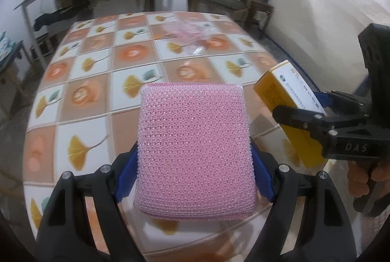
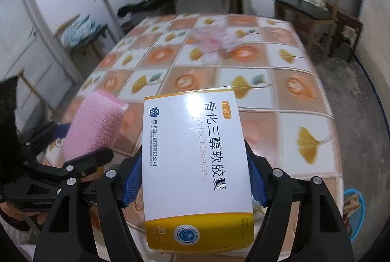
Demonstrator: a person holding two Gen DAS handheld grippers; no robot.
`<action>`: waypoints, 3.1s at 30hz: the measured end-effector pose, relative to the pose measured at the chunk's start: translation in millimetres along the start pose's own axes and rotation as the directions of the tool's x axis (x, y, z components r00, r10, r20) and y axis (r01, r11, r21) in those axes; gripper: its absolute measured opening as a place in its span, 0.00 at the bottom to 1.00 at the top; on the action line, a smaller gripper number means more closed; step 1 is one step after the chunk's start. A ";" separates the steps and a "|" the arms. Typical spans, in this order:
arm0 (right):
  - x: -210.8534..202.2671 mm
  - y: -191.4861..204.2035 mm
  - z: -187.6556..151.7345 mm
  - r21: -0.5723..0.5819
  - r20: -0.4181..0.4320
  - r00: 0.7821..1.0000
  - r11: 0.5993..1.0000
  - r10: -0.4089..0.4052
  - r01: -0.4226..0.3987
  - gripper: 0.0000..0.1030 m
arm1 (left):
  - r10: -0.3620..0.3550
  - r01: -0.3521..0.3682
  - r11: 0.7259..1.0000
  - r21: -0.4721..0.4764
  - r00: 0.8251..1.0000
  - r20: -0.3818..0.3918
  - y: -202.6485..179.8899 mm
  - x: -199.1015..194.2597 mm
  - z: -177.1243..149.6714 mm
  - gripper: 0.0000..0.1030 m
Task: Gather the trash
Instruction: 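Carry the medicine box and pink sponge over the blue basket and open both grippers, then move the right gripper to the table and grasp the pink plastic bag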
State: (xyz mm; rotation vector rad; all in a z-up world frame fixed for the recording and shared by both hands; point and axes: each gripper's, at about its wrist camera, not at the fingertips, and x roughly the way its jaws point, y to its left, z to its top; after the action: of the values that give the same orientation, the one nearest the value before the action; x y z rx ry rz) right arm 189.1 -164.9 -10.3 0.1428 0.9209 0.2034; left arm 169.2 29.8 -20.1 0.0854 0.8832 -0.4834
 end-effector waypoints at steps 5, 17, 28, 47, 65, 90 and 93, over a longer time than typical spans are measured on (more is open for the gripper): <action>-48.6 -46.0 -20.2 0.129 0.107 0.994 0.992 -0.022 0.008 0.68 | -0.061 0.059 0.992 0.110 0.998 0.017 -49.8 -2.4 23.0 0.74; -177.3 -213.2 -147.8 0.530 0.181 0.937 0.832 -0.299 0.163 0.68 | -0.366 0.373 0.865 0.335 0.927 -0.084 -246.5 17.7 52.3 0.74; -168.9 -371.0 -281.9 0.805 -0.046 0.942 0.546 -0.333 0.232 0.68 | -0.431 0.584 0.776 0.239 0.767 -0.475 -416.7 163.9 0.3 0.74; -37.9 -521.6 -343.3 0.893 -0.183 0.974 0.392 -0.137 0.223 0.73 | -0.292 0.440 0.894 0.088 0.720 -0.629 -472.0 332.4 -35.7 0.87; -116.3 -483.9 -347.9 0.895 -0.071 0.956 0.406 -0.285 0.187 0.76 | -0.466 0.578 0.796 0.181 0.775 -0.427 -442.7 187.9 16.2 0.87; -91.0 -148.8 -12.5 0.112 0.130 0.991 0.994 -0.022 0.007 0.91 | 0.087 -0.088 0.985 -0.151 0.996 -0.009 -40.0 26.4 18.8 0.92; -43.7 -91.6 25.4 -0.049 0.073 0.996 0.998 0.042 -0.038 0.91 | 0.159 -0.158 0.966 -0.203 0.987 -0.011 -4.8 23.3 11.4 0.92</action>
State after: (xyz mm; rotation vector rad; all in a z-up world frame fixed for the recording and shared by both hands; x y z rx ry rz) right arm 194.0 -265.0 19.5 0.1241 0.8398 0.2553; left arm 187.8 13.8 -29.9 -0.0318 0.9084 -0.2417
